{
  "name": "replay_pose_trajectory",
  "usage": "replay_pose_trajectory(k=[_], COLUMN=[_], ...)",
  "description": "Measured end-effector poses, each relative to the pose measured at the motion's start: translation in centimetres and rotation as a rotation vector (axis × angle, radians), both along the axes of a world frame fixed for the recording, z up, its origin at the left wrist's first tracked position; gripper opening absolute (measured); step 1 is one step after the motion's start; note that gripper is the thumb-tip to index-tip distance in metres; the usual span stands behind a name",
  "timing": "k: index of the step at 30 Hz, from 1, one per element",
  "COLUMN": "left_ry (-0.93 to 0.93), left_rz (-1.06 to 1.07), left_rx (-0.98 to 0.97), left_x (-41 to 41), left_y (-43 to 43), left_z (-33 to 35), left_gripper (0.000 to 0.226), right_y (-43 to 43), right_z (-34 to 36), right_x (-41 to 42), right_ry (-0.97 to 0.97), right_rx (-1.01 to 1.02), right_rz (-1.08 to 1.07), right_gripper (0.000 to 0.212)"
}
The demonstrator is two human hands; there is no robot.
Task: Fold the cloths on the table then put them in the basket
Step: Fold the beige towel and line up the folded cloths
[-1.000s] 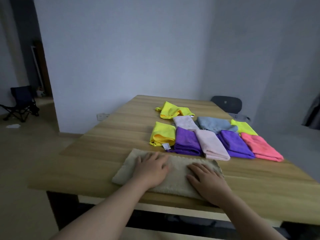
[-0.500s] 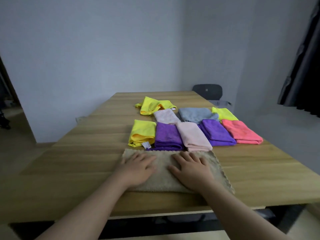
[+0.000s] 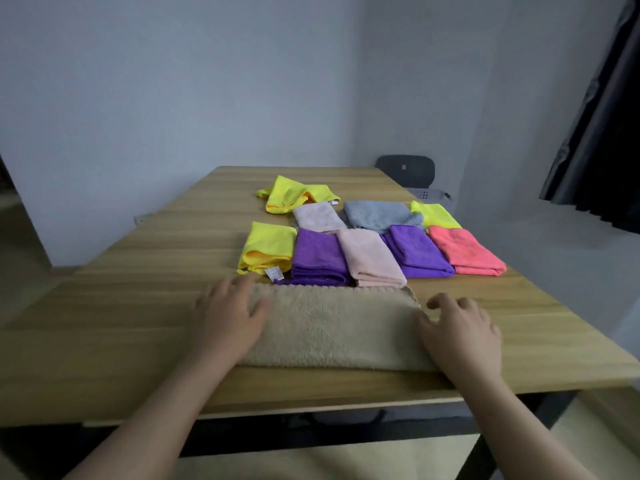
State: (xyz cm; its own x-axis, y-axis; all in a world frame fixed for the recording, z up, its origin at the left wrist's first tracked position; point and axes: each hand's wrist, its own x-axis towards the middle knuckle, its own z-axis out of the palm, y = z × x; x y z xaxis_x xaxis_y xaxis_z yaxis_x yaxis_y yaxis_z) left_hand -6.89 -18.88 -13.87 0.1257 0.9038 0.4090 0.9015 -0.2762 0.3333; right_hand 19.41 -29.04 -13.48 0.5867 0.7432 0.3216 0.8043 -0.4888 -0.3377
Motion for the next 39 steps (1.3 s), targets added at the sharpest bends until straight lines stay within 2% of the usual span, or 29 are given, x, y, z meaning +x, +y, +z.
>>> replay_pose_trajectory(k=[2, 6, 10, 14, 17, 20, 22, 25, 27, 30, 33, 35, 37, 39], left_ry=[-0.097, 0.017, 0.16, 0.187, 0.192, 0.202, 0.2, 0.157, 0.13, 0.102, 0.287, 0.418, 0.468, 0.457], left_rz=[0.107, 0.153, 0.063, -0.073, -0.083, -0.083, -0.08, -0.071, -0.062, -0.185, -0.319, -0.331, -0.34, -0.336], left_rx=[-0.034, -0.185, -0.263, -0.333, -0.307, -0.301, -0.321, -0.384, -0.308, -0.117, -0.274, -0.379, -0.444, -0.407], left_x=[-1.0, -1.5, -2.3, -3.7, -3.5, -3.3, -3.4, -3.4, -2.5, 0.2, 2.2, 2.1, 1.6, 1.6], left_y=[-0.5, -1.0, -1.0, -1.3, -1.7, -1.8, -1.7, -1.9, -2.3, -3.1, -3.5, -3.4, -3.1, -2.7], left_z=[-0.4, -0.7, -0.8, -1.5, -1.3, -1.3, -1.0, -0.4, -0.1, 0.0, -0.4, -0.6, -0.1, 0.9], left_gripper=[0.039, 0.031, 0.044, 0.059, 0.057, 0.055, 0.053, 0.052, 0.05, 0.047, 0.053, 0.056, 0.059, 0.059], right_y=[-1.5, -2.3, -2.0, -2.7, -3.5, -4.0, -4.3, -4.4, -3.9, -2.3, -0.9, -0.1, 0.5, 1.2], right_z=[-0.7, -1.2, -0.8, -1.2, -1.3, -1.0, -1.1, -1.2, -0.6, 0.3, 0.4, 0.6, 1.0, 1.3], right_x=[0.6, 0.1, -0.1, 0.0, 0.2, 0.5, 0.6, 0.5, 0.5, -0.1, -0.3, 0.4, 1.0, 1.4], right_ry=[0.027, -0.007, 0.052, 0.084, 0.271, 0.4, 0.374, 0.239, 0.227, 0.192, 0.073, 0.123, 0.234, 0.352], right_rx=[-0.064, -0.089, -0.074, 0.116, 0.29, 0.36, 0.318, 0.128, 0.065, -0.083, -0.248, -0.285, -0.294, -0.22], right_rz=[-0.067, -0.042, 0.01, 0.075, 0.164, 0.213, 0.213, 0.151, 0.065, -0.052, -0.092, -0.048, 0.019, 0.084], right_gripper=[0.034, 0.031, 0.029, 0.028, 0.026, 0.023, 0.022, 0.019, 0.011, 0.041, 0.053, 0.044, 0.035, 0.026])
